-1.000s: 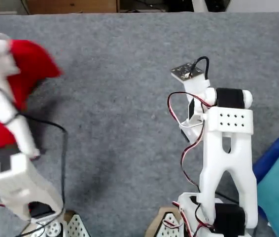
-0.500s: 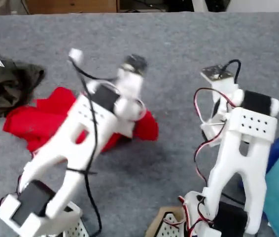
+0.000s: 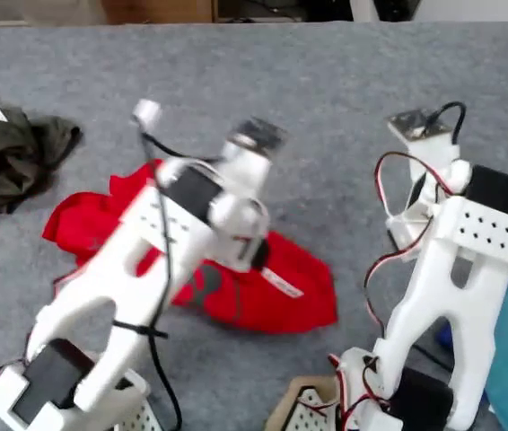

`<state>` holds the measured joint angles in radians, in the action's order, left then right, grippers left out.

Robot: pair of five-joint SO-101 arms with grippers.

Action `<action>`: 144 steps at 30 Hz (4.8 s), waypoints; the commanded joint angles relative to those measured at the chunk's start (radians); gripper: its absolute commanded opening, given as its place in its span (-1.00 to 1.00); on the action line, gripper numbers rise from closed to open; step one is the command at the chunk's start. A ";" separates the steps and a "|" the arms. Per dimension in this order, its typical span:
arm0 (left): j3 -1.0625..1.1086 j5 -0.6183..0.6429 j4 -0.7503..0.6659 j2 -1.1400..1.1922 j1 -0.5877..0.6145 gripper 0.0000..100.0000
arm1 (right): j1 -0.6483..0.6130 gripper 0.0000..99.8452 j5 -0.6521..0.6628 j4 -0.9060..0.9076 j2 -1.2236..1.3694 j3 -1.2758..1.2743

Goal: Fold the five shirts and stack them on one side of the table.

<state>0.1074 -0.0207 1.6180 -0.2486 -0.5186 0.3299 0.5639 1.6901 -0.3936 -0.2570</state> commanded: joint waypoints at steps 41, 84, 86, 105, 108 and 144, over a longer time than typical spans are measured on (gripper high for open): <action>0.658 -0.336 -0.569 -0.042 1.096 -0.96 | -0.832 -0.99 -0.087 0.092 1.452 1.369; -0.358 0.048 -0.440 0.568 0.799 -0.61 | -0.427 -0.99 -0.034 -0.103 1.721 1.771; -0.436 0.021 -0.353 0.601 0.775 -0.61 | -0.427 -0.99 -0.037 -0.101 1.744 1.825; -0.895 0.061 0.072 0.934 0.787 -0.63 | -0.429 -0.99 -0.038 -0.100 1.768 1.854; -0.930 0.060 0.066 0.935 0.787 -0.64 | -0.429 -0.99 -0.038 -0.100 1.768 1.854; -0.764 0.064 -0.095 0.955 0.766 -0.96 | -0.430 -0.99 -0.035 -0.100 1.770 1.854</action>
<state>-0.6521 0.0361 1.5336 0.7242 0.2516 -0.1105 0.5363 1.6088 1.3817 1.5505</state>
